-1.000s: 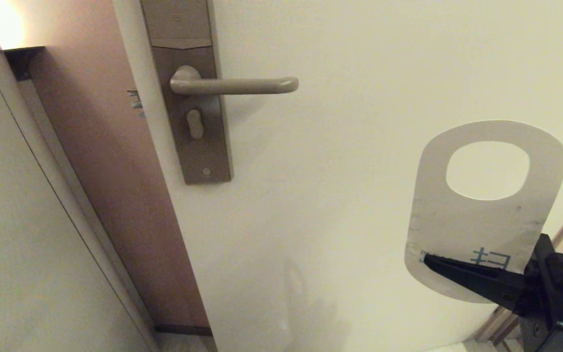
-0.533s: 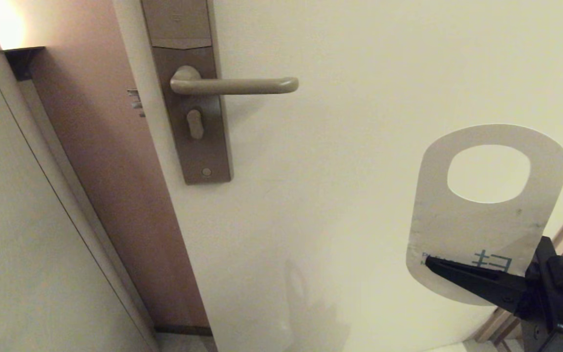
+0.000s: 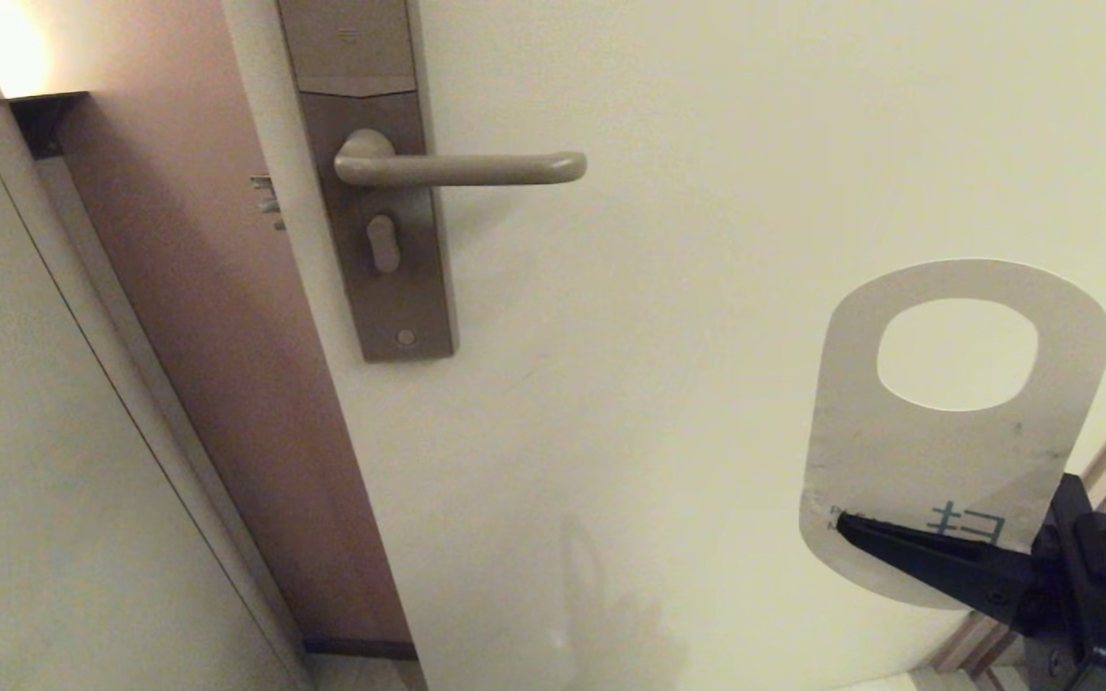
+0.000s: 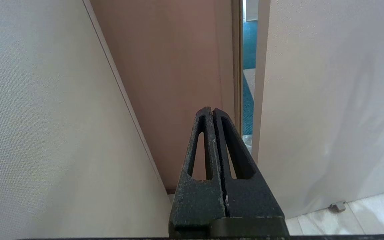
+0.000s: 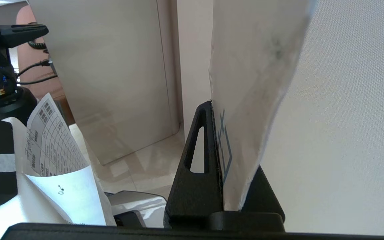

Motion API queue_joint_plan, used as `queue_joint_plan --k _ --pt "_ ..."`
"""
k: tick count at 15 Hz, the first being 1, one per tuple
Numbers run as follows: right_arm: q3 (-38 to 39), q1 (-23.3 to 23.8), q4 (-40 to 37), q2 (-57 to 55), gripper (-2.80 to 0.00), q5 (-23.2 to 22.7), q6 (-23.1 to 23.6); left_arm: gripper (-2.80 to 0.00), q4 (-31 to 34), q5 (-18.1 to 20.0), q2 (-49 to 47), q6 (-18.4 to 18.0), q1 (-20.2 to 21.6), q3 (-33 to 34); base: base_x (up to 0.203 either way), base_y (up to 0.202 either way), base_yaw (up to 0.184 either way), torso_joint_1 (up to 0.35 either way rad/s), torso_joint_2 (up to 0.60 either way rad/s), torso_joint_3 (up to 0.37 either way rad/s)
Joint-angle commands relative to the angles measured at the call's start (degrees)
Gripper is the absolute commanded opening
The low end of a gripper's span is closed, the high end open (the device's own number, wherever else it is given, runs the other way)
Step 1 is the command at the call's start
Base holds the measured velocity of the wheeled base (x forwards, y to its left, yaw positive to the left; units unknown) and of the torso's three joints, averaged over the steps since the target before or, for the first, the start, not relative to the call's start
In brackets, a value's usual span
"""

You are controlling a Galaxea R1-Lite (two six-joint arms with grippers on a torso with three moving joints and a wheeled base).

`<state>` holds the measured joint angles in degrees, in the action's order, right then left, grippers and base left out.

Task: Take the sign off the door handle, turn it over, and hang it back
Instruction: Hang the sign back with the other side facing out

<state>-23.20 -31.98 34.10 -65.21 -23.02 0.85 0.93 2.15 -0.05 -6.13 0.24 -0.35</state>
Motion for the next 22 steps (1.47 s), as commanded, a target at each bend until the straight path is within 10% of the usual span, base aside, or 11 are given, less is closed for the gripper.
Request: queue_joint_plan --k 1,14,22 --pt "0.1 0.0 0.3 0.0 -2.80 -0.1 0.0 -2.80 0.0 -0.3 0.0 0.2 0.0 0.1 0.000 0.000 0.000 0.000 0.00 0.000" --pt "-0.9 0.1 1.8 -0.2 -2.80 3.5 -1.9 -2.80 0.0 -0.7 0.0 3.9 0.0 0.0 0.000 0.000 0.000 0.000 0.00 0.000" --pt "-7.8 0.2 1.3 -3.0 -2.80 12.7 -12.2 -2.80 0.0 -0.7 0.0 3.9 0.0 0.1 0.000 0.000 0.000 0.000 0.00 0.000"
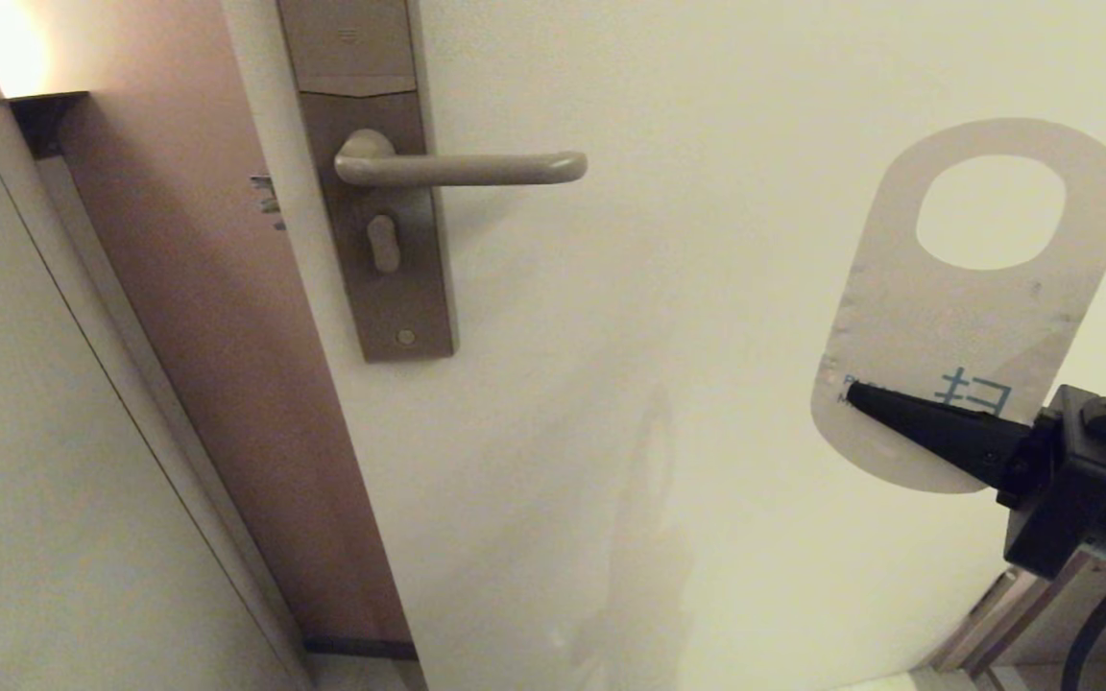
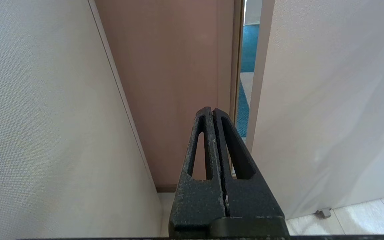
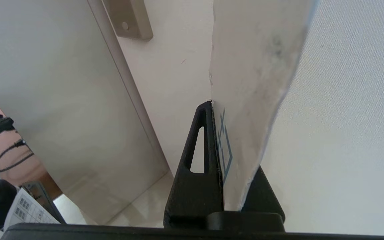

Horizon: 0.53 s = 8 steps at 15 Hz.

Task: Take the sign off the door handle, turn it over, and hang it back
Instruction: Hang the sign back with the other side facing out

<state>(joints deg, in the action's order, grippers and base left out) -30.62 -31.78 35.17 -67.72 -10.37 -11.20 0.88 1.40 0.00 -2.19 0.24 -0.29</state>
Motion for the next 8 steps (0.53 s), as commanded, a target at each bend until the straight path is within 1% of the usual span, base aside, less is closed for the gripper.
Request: queue_joint_plan --k 1,3,6,8 --pt "0.4 -0.1 0.2 -0.3 -2.80 -0.2 0.0 -2.80 0.0 0.0 0.0 0.0 0.0 0.0 0.000 0.000 0.000 0.000 0.00 0.000" --pt "1.8 -0.2 0.3 0.1 -2.80 -0.6 0.1 -2.80 0.0 0.0 0.0 0.0 0.0 0.0 0.000 0.000 0.000 0.000 0.00 0.000" --pt "0.8 -0.8 0.3 0.4 -2.80 -0.4 0.4 -2.80 0.0 0.0 0.0 0.0 0.0 0.0 0.000 0.000 0.000 0.000 0.00 0.000" --pt "-0.5 -1.7 -0.5 0.1 -2.80 0.9 1.1 -2.80 0.0 0.0 0.0 0.0 0.0 0.0 0.000 0.000 0.000 0.000 0.00 0.000"
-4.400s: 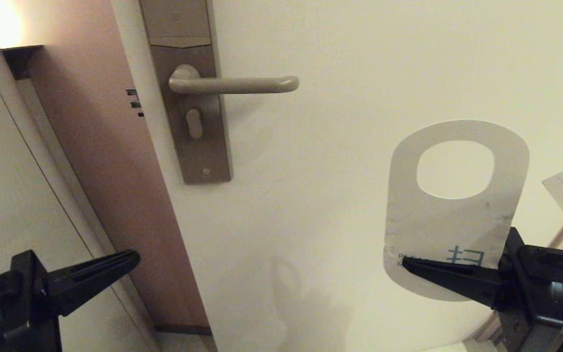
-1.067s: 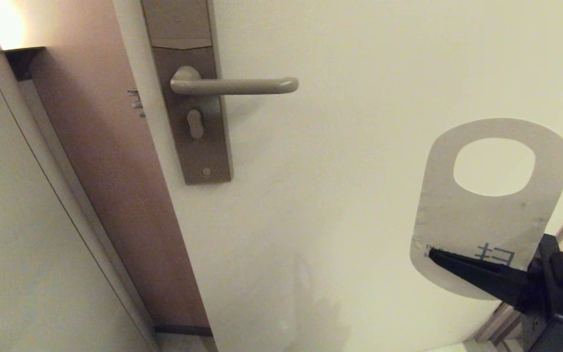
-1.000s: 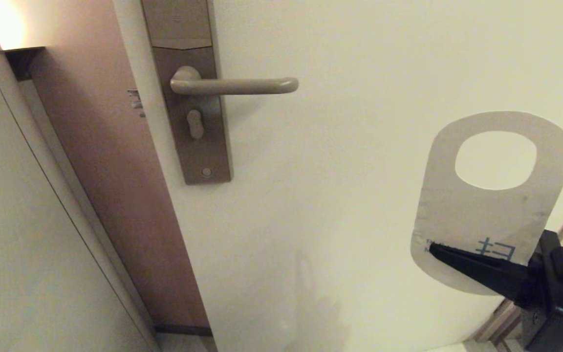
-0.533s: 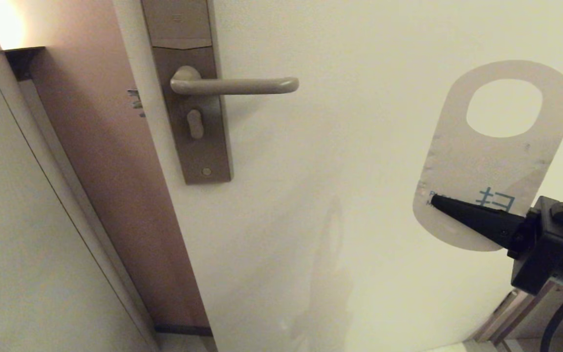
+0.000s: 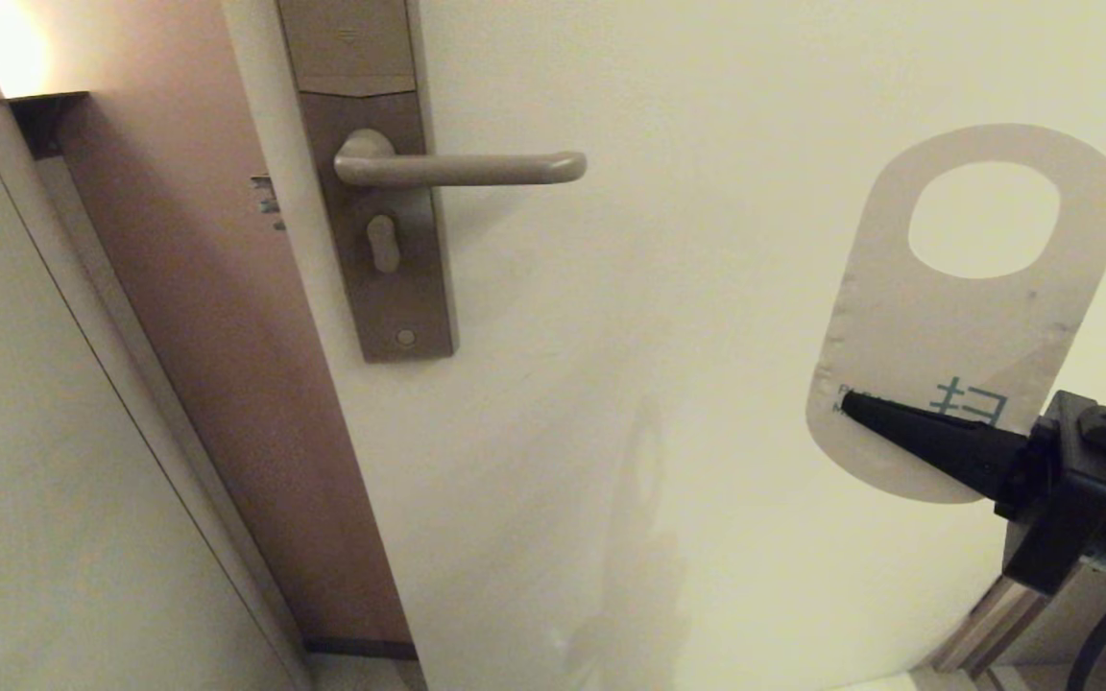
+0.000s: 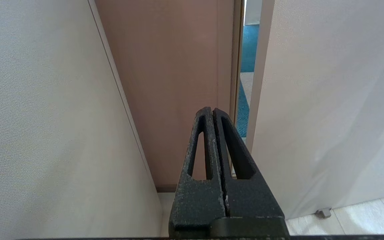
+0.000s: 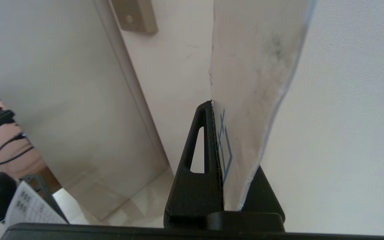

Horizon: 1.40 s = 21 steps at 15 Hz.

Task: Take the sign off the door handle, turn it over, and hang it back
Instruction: Hang the sign back with the other side facing out

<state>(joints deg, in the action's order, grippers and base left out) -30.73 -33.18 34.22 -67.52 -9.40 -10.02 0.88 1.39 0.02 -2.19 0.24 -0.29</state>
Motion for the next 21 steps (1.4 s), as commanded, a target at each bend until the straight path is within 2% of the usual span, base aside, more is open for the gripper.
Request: queue_joint_plan --k 1,5,9,13,18,21 --pt "-1.5 -0.3 -1.6 -0.1 -2.80 0.5 0.0 -2.80 0.0 0.0 0.0 0.0 0.0 0.0 0.000 0.000 0.000 0.000 0.00 0.000" --pt "-9.3 -0.4 -18.9 0.7 -2.80 3.3 1.6 -2.80 0.0 0.0 0.0 0.0 0.0 0.0 0.000 0.000 0.000 0.000 0.00 0.000" --pt "-17.5 -3.2 -33.8 1.6 -2.80 3.6 1.5 -2.80 0.0 0.0 0.0 0.0 0.0 0.0 0.000 0.000 0.000 0.000 0.00 0.000" --pt "-21.2 -8.7 -36.7 1.3 -2.80 3.7 -0.7 -2.80 0.0 0.0 0.0 0.0 0.0 0.0 0.000 0.000 0.000 0.000 0.00 0.000" --pt "-23.6 -11.6 -33.7 -2.9 -2.80 4.1 -5.4 -2.80 0.0 0.0 0.0 0.0 0.0 0.0 0.000 0.000 0.000 0.000 0.00 0.000" --pt "-28.5 -14.7 -31.8 -7.3 -2.80 7.5 -9.1 -2.80 0.0 0.0 0.0 0.1 0.0 -0.1 0.000 0.000 0.000 0.000 0.00 0.000"
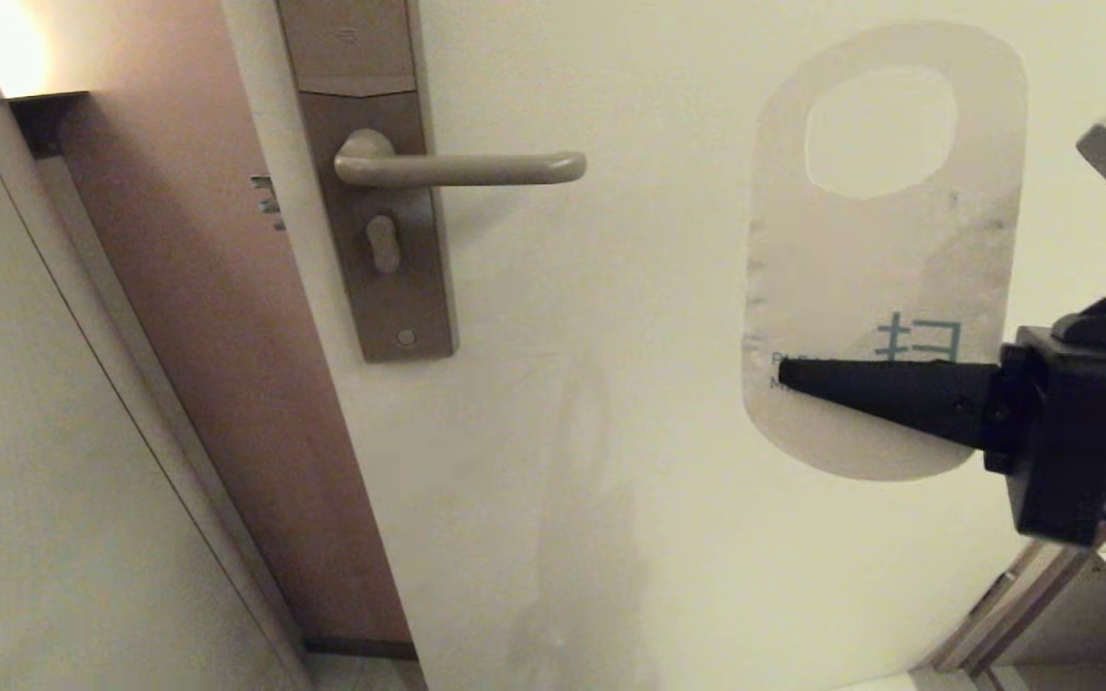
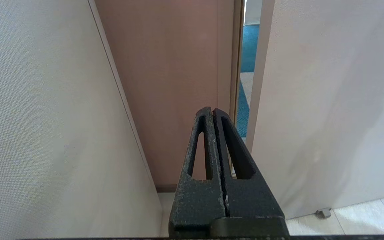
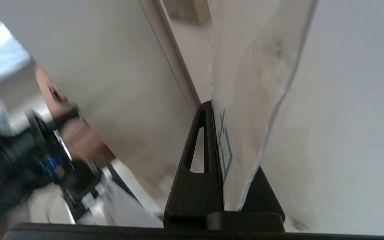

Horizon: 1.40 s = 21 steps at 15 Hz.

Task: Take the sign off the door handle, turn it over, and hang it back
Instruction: Hang the sign back with the other side facing out

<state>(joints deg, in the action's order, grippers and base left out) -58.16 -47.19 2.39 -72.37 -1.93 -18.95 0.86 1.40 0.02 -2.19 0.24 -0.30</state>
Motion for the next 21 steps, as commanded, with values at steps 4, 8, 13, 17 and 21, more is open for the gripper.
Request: queue_joint_plan --k 4,8,13,17,21 --pt "-6.1 -10.0 0.8 -5.5 -2.80 12.1 -4.9 -2.80 0.0 0.0 0.0 0.0 0.0 0.0 0.000 0.000 0.000 0.000 0.00 0.000" --pt "-7.9 -16.4 1.0 -8.1 -2.80 26.8 -3.5 -2.80 0.0 0.0 0.0 0.0 0.0 0.0 0.000 0.000 0.000 0.000 0.00 0.000" --pt "-8.9 -18.9 3.5 -12.0 -2.80 35.1 1.4 -2.80 0.0 0.0 0.0 0.0 0.0 0.0 0.000 0.000 0.000 0.000 0.00 0.000" --pt "-8.8 -19.6 7.0 -16.1 -2.80 40.3 4.5 -2.80 0.0 0.0 0.0 0.0 0.0 0.0 0.000 0.000 0.000 0.000 0.00 0.000" --pt "-9.2 -19.5 9.8 -20.2 -2.80 41.2 8.4 -2.80 0.0 0.0 0.0 0.0 0.0 0.0 0.000 0.000 0.000 0.000 0.00 0.000"
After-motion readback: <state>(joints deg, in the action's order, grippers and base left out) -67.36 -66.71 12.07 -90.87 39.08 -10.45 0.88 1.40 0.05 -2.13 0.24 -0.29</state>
